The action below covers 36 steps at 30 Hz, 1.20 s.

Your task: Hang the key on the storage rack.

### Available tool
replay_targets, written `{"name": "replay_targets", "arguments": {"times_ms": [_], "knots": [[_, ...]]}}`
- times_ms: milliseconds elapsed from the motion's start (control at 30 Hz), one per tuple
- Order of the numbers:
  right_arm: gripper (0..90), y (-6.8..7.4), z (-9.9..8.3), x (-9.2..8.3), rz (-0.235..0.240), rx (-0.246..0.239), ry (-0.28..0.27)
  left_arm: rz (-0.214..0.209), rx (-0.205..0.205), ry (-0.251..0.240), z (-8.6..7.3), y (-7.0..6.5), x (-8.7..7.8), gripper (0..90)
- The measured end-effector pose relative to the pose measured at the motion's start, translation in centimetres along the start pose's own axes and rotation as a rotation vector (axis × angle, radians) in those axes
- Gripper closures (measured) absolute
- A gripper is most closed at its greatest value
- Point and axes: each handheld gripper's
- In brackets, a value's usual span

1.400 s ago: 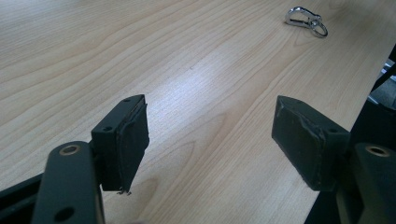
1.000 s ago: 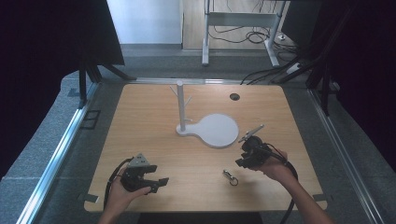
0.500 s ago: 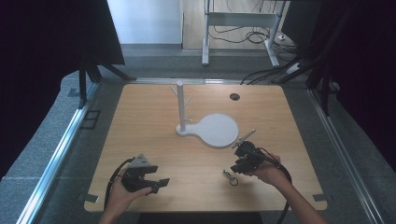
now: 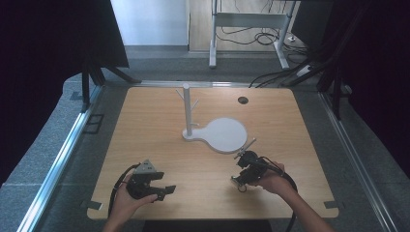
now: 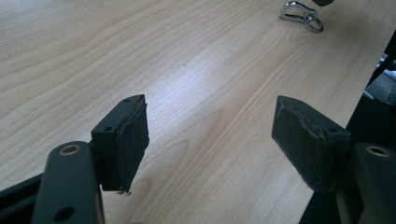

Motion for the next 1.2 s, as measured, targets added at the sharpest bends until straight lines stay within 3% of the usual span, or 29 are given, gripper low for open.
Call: {"name": "replay_targets", "arguments": {"times_ms": [867, 1200], "knots": [[73.1, 0.5, 0.4, 2.3, 0.002, -0.023, 0.068, 0.002, -0.003, -0.002, 0.0, 0.0, -0.1, 27.8], [82.5, 0.6, 0.3, 2.5, -0.014, -0.029, 0.09, 0.004, -0.003, 0.001, 0.0, 0.1, -0.1, 27.8]]}}
Point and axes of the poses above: each handheld gripper's, and its own axes: x roughly forward along the jaws, z roughly out of its top, y roughly to its left, and after that the axes turned 3 degrees about -x, right-handed
